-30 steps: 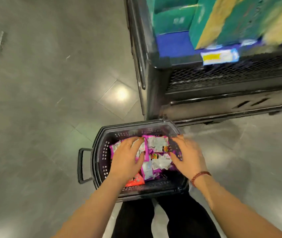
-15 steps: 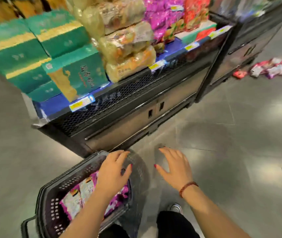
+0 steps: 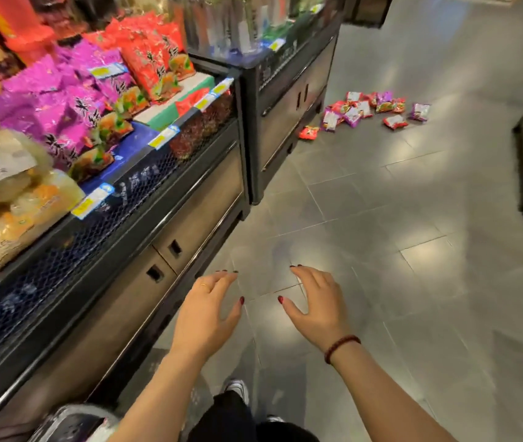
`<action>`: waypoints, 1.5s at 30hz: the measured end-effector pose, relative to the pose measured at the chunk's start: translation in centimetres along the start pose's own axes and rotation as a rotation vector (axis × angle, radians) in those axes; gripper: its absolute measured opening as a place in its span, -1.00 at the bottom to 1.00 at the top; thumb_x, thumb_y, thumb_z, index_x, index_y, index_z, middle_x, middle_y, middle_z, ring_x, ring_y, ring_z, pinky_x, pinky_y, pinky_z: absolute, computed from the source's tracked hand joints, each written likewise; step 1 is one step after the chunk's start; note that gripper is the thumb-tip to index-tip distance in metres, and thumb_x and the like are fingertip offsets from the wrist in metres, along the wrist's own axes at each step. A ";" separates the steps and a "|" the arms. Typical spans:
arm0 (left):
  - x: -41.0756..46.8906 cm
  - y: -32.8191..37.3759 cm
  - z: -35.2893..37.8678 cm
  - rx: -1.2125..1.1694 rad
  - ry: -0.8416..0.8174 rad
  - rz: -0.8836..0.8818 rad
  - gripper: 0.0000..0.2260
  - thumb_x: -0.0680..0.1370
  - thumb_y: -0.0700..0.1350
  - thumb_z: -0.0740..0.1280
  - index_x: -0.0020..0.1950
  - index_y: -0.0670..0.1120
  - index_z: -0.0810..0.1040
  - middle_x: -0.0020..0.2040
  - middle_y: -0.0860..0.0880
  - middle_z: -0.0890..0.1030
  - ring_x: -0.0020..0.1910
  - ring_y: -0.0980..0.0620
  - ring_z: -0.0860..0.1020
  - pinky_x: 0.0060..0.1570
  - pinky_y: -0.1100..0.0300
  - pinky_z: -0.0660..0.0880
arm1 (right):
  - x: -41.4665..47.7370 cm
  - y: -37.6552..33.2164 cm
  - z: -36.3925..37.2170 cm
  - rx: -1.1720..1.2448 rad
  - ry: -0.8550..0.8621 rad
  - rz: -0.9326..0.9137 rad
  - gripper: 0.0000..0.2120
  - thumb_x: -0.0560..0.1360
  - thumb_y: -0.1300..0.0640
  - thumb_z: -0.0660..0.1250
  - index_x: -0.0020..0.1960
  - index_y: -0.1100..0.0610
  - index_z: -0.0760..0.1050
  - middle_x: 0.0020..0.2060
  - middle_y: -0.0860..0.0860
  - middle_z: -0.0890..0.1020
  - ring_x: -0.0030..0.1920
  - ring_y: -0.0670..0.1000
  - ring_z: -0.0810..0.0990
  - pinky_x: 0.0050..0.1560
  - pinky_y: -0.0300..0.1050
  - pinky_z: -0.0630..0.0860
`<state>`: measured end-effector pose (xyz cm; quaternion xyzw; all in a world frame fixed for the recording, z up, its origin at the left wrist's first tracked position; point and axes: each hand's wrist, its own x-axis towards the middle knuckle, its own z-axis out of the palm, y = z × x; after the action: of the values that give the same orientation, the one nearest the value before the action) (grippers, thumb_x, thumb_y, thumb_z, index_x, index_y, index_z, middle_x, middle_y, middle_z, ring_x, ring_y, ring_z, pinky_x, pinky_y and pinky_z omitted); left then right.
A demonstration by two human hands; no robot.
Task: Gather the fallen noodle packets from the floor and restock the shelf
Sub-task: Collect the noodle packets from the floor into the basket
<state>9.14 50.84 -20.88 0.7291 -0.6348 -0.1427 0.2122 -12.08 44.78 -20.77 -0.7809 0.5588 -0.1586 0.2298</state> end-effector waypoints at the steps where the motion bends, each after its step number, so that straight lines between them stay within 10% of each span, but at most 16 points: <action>1: 1.8 0.6 0.3 0.001 -0.008 0.029 -0.58 0.53 0.01 0.40 0.38 0.01 0.49 0.30 0.06 0.51 0.33 0.08 0.39 0.30 0.21 0.32 | 1.0 0.8 -0.7 0.004 0.039 0.017 -0.48 0.45 -0.11 0.35 0.36 0.01 0.41 0.29 -0.07 0.49 0.29 0.00 0.40 0.27 -0.21 0.25; 18: 40.2 3.5 3.4 0.025 -0.020 0.477 -0.63 0.48 -0.08 0.45 0.26 -0.15 0.57 0.13 -0.09 0.60 0.13 -0.10 0.54 0.11 0.10 0.50 | 29.9 9.8 -8.7 -0.032 0.214 0.248 -0.52 0.48 -0.05 0.38 0.36 0.04 0.41 0.31 -0.04 0.48 0.28 0.06 0.42 0.27 -0.02 0.38; 45: 93.8 26.1 22.0 0.065 -0.241 0.559 -0.57 0.50 -0.04 0.43 0.35 -0.11 0.51 0.21 -0.08 0.58 0.21 -0.07 0.52 0.13 0.08 0.51 | 74.1 42.0 -26.2 -0.041 0.145 0.390 -0.51 0.52 -0.06 0.32 0.40 0.04 0.36 0.33 -0.05 0.44 0.32 0.04 0.36 0.28 -0.07 0.28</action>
<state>-9.54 -47.23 -21.49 0.5104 -0.8357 -0.1437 0.1429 -34.81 -41.36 -21.88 -0.6491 0.7174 -0.1556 0.1995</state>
